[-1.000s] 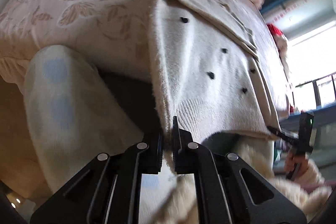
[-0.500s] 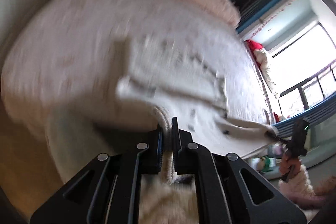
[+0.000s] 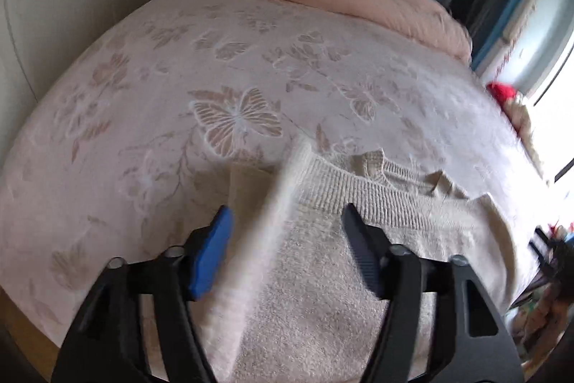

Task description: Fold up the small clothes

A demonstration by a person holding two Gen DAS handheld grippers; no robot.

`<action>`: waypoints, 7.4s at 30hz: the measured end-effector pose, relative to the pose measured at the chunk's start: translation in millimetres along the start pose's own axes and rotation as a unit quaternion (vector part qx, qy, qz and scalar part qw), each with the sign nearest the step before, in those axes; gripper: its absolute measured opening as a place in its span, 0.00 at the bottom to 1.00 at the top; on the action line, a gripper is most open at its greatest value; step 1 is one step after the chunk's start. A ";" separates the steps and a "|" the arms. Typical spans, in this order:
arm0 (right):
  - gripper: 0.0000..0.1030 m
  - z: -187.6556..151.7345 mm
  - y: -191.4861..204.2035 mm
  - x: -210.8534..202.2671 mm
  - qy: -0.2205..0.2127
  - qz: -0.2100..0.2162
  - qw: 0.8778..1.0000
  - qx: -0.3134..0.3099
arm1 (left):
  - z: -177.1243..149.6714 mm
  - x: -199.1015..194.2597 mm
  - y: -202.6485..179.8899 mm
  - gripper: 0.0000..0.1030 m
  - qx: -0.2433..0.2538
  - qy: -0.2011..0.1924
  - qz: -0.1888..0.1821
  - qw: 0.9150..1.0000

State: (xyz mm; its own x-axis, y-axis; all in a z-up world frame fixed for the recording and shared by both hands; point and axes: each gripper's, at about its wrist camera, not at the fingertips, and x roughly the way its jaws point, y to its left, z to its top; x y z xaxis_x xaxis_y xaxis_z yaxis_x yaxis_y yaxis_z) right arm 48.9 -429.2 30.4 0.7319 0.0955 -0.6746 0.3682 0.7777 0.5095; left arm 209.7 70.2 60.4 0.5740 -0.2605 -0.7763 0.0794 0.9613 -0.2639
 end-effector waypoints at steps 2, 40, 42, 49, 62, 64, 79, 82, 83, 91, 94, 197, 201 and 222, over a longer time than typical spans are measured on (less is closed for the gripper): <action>0.65 -7.2 -4.5 5.1 0.010 -0.011 0.999 -0.035 | -3.0 -1.9 10.6 0.89 -0.017 -0.016 0.002 1.000; 0.10 -90.6 130.6 114.7 0.143 0.001 0.963 -0.226 | -46.6 83.2 -70.1 0.15 0.058 0.088 0.035 0.994; 0.01 -92.9 110.7 123.0 0.151 -0.001 0.965 -0.213 | -52.1 84.5 -54.6 0.15 0.060 0.072 0.030 0.995; 0.16 -57.8 65.3 70.6 0.111 -0.041 0.980 -0.161 | 0.9 63.7 43.6 0.22 -0.010 0.018 0.183 0.983; 0.18 -41.1 114.5 102.4 0.092 -0.050 0.973 -0.207 | -6.8 48.4 -47.6 0.58 0.032 0.023 0.039 0.998; 0.16 -31.7 115.1 122.6 0.098 -0.068 0.968 -0.218 | -20.7 76.8 -63.8 0.58 0.070 0.047 0.064 0.994; 0.53 -29.3 -3.1 13.2 0.064 -0.112 0.987 -0.090 | -56.1 25.2 8.6 0.73 -0.039 0.018 0.028 0.999; 0.53 -62.6 -35.1 -16.8 0.095 -0.091 0.991 -0.034 | -80.6 -6.1 41.4 0.83 -0.100 0.007 0.015 0.995; 0.55 -74.2 -45.7 -22.7 0.109 -0.071 0.991 -0.009 | -87.6 -12.5 51.0 0.85 -0.121 0.005 0.012 0.993; 0.67 -97.7 -59.0 21.9 0.143 0.044 0.982 0.120 | -122.5 19.7 82.0 0.85 -0.276 0.033 -0.038 0.960; 0.21 -94.2 -43.6 40.4 0.137 0.041 0.982 0.123 | -111.6 27.4 67.4 0.27 -0.244 0.044 -0.047 0.968; 0.70 -10.5 52.3 96.7 0.117 -0.145 0.966 -0.179 | -27.6 40.0 28.5 0.90 -0.062 0.038 0.046 0.996; 0.44 -24.6 63.4 140.6 0.152 -0.160 0.950 -0.223 | -24.2 87.9 30.8 0.41 -0.061 0.097 0.063 0.991; 0.26 -7.2 54.8 46.7 0.055 -0.075 0.984 -0.155 | -17.9 41.7 11.9 0.44 -0.004 0.043 0.071 0.997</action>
State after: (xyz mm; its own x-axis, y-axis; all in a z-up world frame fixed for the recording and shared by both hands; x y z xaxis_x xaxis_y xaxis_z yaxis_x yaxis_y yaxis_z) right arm 99.1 -377.6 23.0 0.6098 0.0179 -0.7924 0.2630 0.9386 0.2235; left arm 220.0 69.2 14.6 0.5071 -0.1288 -0.8522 -0.0036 0.9884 -0.1515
